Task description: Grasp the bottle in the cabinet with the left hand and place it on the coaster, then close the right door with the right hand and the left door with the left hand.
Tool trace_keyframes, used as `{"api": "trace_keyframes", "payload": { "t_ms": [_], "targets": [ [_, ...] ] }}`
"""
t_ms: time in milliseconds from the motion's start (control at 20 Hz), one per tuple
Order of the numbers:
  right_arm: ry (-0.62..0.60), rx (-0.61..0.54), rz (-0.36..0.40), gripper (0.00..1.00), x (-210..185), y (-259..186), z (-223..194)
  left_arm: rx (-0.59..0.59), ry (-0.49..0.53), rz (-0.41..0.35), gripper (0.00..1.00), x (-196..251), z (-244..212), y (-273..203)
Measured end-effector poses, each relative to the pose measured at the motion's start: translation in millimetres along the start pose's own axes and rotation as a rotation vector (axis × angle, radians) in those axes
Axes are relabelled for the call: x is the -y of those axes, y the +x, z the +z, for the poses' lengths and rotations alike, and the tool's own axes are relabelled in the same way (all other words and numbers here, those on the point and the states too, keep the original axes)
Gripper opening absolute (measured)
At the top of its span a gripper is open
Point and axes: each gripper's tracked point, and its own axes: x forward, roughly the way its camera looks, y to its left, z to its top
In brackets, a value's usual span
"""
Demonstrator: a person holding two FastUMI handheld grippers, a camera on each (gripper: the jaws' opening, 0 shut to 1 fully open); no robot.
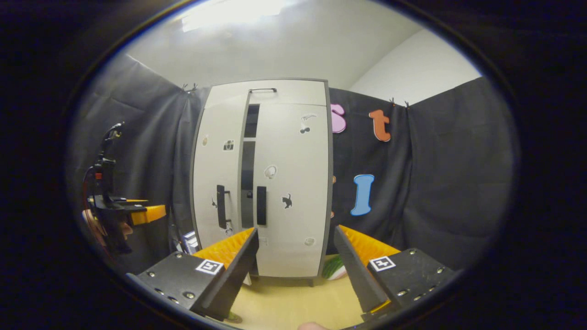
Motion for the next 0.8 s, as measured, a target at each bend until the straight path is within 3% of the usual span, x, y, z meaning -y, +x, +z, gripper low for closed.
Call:
{"api": "trace_keyframes", "payload": {
  "t_ms": [50,100,200,550,800],
  "targets": [
    [-0.004,0.008,-0.007,0.96,0,2,1,0.012,0.021,0.018,0.95,-2,5,-3],
    [-0.011,0.012,-0.012,1.0,0,4,0,0.02,0.042,0.038,0.95,-7,6,-7],
    [-0.032,0.008,-0.025,0.96,-2,5,-6,0.018,0.059,0.029,0.95,-1,3,-11],
    [-0.069,0.007,-0.01,1.0,-26,-6,-11,0.013,0.006,-0.043,0.95,26,-3,-42],
    [-0.097,-0.027,-0.016,0.96,-28,-16,-24,-0.001,-0.018,-0.013,0.93,19,-16,-63]
  ]
}}
